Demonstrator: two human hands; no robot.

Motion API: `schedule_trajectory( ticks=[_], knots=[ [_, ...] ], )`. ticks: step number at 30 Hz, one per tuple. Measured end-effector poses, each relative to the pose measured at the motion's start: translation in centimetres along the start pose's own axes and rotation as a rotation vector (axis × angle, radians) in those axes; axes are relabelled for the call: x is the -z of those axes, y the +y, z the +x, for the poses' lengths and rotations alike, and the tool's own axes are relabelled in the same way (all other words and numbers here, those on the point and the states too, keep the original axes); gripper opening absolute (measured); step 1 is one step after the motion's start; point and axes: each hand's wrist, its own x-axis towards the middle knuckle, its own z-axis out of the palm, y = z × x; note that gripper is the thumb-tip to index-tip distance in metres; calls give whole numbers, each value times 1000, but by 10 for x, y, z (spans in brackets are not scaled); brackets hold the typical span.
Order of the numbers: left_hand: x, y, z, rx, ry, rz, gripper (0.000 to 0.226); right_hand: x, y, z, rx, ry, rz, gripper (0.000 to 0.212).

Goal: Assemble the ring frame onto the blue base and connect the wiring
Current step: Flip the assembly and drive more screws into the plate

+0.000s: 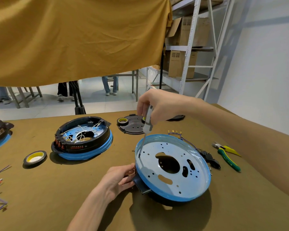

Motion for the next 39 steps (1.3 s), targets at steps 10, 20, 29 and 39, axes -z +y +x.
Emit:
schedule_trajectory(
  ticks=[10, 20, 29, 39],
  knots=[
    [-2, 3, -7, 87, -57, -271, 49, 3, 12, 6, -126, 42, -83, 47],
    [-3, 0, -6, 98, -54, -308, 54, 6, 15, 5, -177, 4, -2, 50],
    [-5, -1, -6, 97, -42, -292, 48, 9, 10, -1, -169, -27, -28, 54],
    [-6, -4, -5, 74, -23, -258, 34, -1, 6, -5, -98, 127, -175, 49]
  ],
)
